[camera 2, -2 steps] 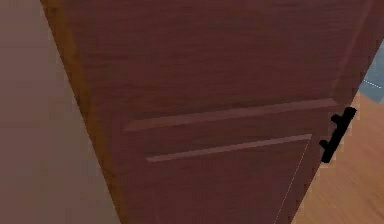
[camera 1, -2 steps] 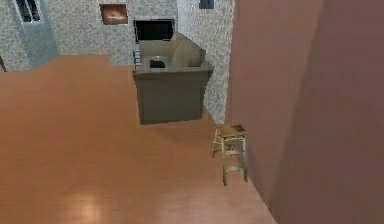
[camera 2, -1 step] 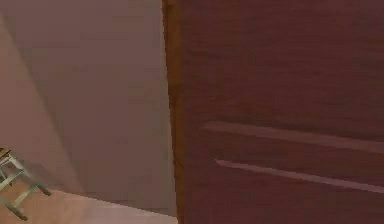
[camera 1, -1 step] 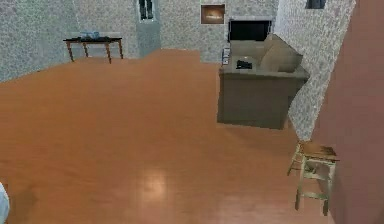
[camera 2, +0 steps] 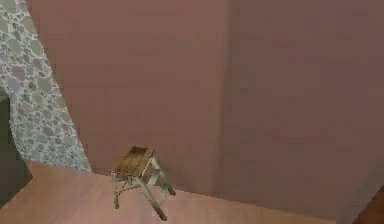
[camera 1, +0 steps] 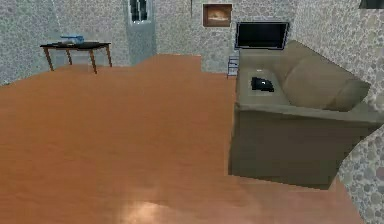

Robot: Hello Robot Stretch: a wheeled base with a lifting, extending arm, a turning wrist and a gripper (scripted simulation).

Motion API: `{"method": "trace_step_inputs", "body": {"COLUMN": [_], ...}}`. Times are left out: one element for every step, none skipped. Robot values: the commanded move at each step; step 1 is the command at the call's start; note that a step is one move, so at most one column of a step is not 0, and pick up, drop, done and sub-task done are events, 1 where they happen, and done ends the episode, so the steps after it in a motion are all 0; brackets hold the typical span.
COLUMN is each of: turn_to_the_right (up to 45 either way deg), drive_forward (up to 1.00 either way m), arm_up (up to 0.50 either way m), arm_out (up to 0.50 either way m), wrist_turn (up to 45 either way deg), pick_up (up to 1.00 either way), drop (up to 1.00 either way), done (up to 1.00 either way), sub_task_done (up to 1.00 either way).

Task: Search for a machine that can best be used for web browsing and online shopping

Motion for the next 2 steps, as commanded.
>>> {"method": "trace_step_inputs", "body": {"turn_to_the_right": [0.0,-6.0], "drive_forward": [1.00,0.00], "arm_up": [0.00,0.00], "arm_out": [0.00,0.00], "wrist_turn": [0.0,0.0], "pick_up": [0.00,0.00], "drop": [0.00,0.00], "done": [0.00,0.00], "sub_task_done": [0.00,0.00]}}
